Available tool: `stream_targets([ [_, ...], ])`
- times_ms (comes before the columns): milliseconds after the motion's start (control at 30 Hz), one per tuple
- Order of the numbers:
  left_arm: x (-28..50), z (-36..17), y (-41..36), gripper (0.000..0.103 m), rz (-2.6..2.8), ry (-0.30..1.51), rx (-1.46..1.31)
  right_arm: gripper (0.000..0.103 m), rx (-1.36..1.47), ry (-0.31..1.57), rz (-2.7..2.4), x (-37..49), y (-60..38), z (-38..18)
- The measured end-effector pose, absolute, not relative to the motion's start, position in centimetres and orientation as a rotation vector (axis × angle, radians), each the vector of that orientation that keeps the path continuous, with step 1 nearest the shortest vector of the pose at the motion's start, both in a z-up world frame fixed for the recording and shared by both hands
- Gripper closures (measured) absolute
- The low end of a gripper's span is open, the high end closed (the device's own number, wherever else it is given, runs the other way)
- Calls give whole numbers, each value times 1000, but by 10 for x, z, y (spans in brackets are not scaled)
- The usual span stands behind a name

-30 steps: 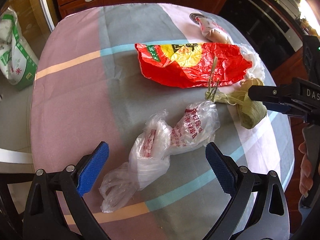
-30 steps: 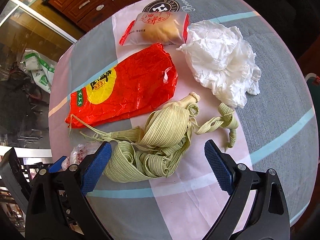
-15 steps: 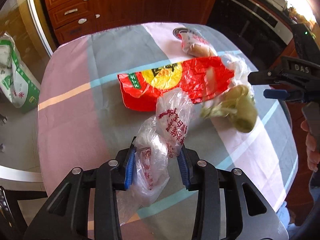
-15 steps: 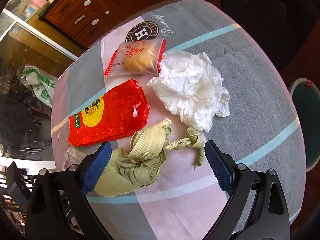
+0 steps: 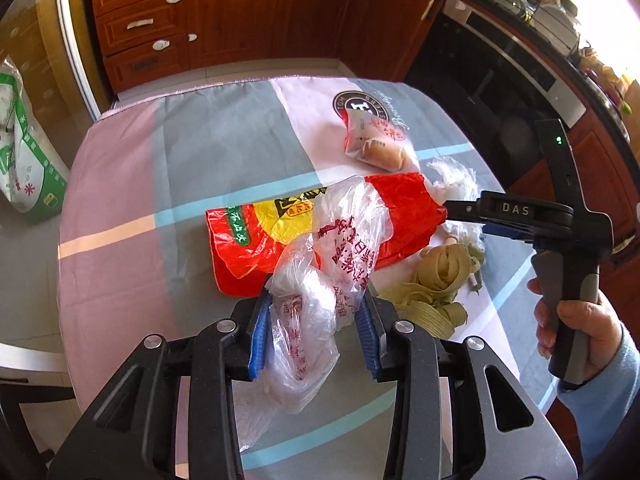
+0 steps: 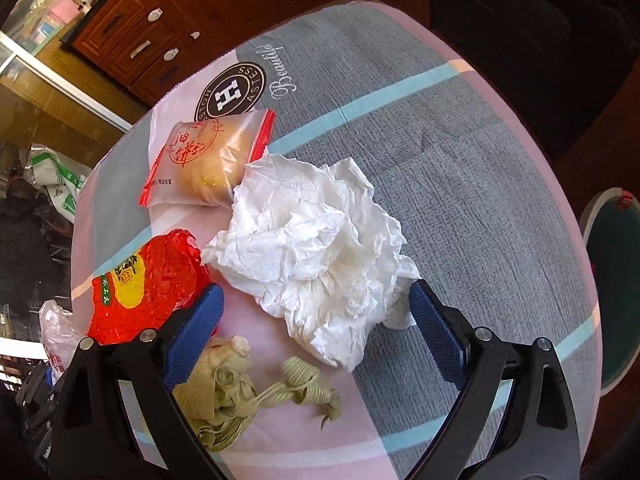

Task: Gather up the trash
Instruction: 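Grasp the clear plastic bag with the left tool while the right tool grasps the white tissue, then carry the plastic bag and tissue over the teal bin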

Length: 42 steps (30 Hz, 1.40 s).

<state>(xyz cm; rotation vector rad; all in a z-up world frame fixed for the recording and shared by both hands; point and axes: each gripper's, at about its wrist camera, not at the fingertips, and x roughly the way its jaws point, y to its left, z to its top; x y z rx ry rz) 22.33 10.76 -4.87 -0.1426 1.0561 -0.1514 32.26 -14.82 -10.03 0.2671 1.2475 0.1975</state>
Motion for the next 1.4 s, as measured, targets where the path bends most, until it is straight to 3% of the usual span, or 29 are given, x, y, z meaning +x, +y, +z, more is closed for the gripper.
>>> stream_targets([
  [100, 226, -50, 101, 65, -146, 1063, -142, 25, 212, 1217, 200, 322, -143, -99],
  [167, 226, -49, 96, 65, -144, 1064, -142, 60, 172, 1197, 192, 319, -141, -95],
  [200, 226, -48, 94, 65, -144, 1064, -140, 85, 172, 1200, 203, 318, -143, -94],
  [233, 225, -47, 91, 65, -144, 1063, -137, 87, 195, 1214, 223, 317, -145, -95],
  [700, 192, -17, 20, 64, -207, 1014, -73, 91, 303, 1107, 260, 258, -215, -39],
  [1400, 181, -8, -118, 64, -331, 1033, 80, 91, 478, 1026, 196, 180, -372, -30],
])
